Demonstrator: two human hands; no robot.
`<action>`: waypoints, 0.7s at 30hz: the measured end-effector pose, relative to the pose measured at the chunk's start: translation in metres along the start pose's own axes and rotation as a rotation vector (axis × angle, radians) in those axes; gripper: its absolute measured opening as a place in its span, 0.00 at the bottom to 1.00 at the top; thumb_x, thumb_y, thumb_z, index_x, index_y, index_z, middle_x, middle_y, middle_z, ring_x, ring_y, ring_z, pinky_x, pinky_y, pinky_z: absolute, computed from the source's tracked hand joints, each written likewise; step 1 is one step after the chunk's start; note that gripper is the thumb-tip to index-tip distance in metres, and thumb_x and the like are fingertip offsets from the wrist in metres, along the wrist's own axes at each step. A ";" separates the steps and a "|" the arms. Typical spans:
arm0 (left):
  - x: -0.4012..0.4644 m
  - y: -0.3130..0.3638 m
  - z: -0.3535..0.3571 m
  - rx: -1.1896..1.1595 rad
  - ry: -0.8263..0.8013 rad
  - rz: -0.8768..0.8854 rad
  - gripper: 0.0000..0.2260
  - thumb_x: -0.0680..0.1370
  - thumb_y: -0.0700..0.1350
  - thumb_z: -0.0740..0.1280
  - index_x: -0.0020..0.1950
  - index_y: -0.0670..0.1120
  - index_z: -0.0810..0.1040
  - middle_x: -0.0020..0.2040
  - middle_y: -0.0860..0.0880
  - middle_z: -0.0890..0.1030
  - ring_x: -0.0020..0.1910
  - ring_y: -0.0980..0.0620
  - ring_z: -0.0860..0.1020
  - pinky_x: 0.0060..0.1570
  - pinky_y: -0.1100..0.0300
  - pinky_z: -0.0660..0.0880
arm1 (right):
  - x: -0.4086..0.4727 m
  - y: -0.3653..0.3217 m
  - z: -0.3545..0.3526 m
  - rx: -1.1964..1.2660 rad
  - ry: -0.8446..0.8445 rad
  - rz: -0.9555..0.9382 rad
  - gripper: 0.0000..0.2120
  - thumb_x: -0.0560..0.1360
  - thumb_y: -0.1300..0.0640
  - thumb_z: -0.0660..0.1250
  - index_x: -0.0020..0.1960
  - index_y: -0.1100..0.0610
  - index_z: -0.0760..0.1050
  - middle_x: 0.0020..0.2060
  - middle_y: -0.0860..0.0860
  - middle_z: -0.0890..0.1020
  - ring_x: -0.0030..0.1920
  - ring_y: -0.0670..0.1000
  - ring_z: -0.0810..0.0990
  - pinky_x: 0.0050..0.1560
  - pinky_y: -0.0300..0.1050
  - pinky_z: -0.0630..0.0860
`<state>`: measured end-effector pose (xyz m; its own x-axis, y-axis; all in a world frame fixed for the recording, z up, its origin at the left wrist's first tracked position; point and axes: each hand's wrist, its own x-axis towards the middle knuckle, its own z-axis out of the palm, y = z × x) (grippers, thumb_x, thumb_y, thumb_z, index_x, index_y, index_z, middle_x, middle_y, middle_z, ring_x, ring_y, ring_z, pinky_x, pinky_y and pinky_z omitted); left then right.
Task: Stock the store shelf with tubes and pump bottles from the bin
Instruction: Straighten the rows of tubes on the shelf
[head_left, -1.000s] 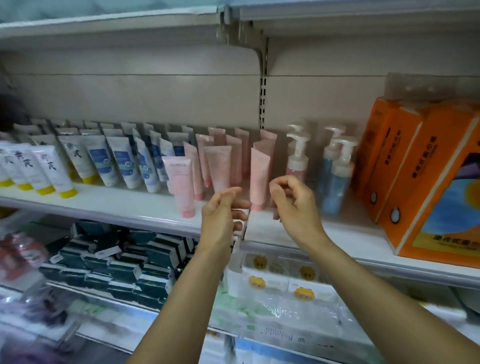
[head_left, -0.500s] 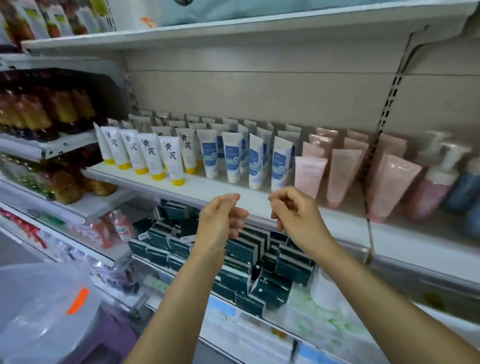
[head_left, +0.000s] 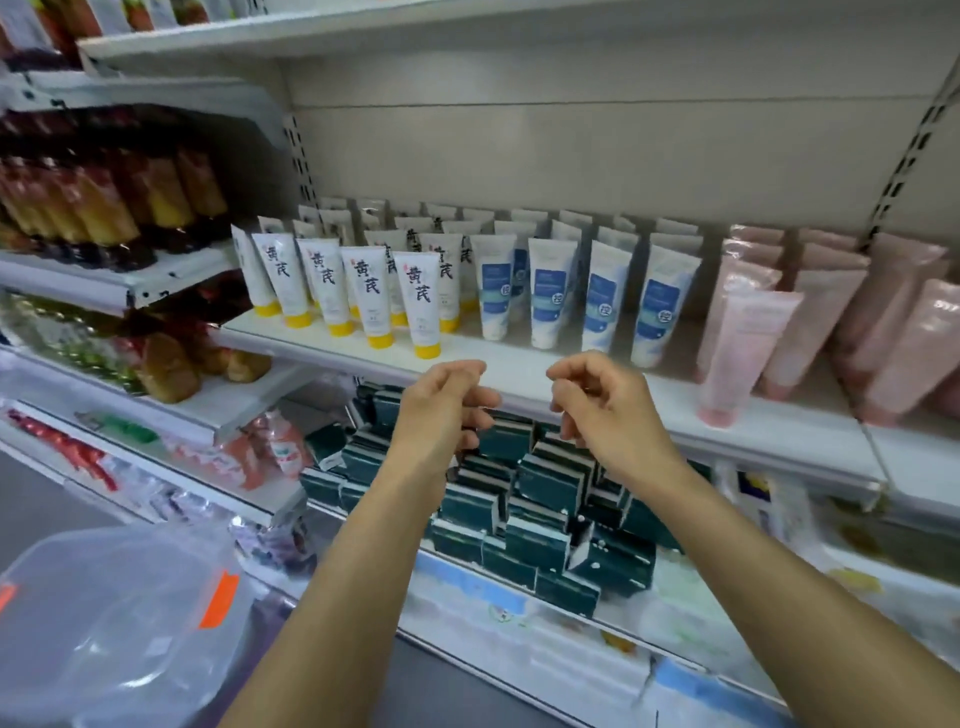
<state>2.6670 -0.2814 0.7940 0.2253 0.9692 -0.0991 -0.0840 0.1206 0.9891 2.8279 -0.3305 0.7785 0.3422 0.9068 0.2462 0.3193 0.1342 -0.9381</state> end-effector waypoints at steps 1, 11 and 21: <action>0.001 0.001 0.007 0.001 -0.022 0.004 0.08 0.82 0.45 0.61 0.55 0.47 0.78 0.38 0.48 0.81 0.31 0.53 0.74 0.30 0.62 0.69 | -0.002 -0.001 -0.009 -0.003 0.023 -0.005 0.07 0.78 0.64 0.63 0.50 0.54 0.77 0.38 0.55 0.80 0.29 0.48 0.77 0.30 0.37 0.73; -0.029 0.019 0.164 -0.007 -0.274 0.190 0.07 0.80 0.41 0.62 0.54 0.48 0.79 0.36 0.50 0.82 0.31 0.55 0.75 0.30 0.63 0.70 | -0.040 -0.007 -0.169 -0.102 0.292 -0.117 0.06 0.78 0.65 0.63 0.48 0.56 0.77 0.35 0.51 0.78 0.30 0.43 0.75 0.28 0.34 0.71; -0.068 0.066 0.360 0.207 -0.590 0.565 0.08 0.80 0.39 0.63 0.52 0.49 0.80 0.37 0.52 0.83 0.34 0.58 0.78 0.37 0.65 0.73 | -0.024 -0.030 -0.423 -0.674 0.462 -0.259 0.07 0.74 0.64 0.64 0.47 0.55 0.78 0.40 0.53 0.82 0.42 0.56 0.81 0.45 0.48 0.77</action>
<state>2.9959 -0.4168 0.9051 0.6779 0.5940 0.4331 -0.1702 -0.4462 0.8786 3.1836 -0.5256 0.9038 0.4648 0.6072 0.6445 0.8442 -0.0842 -0.5294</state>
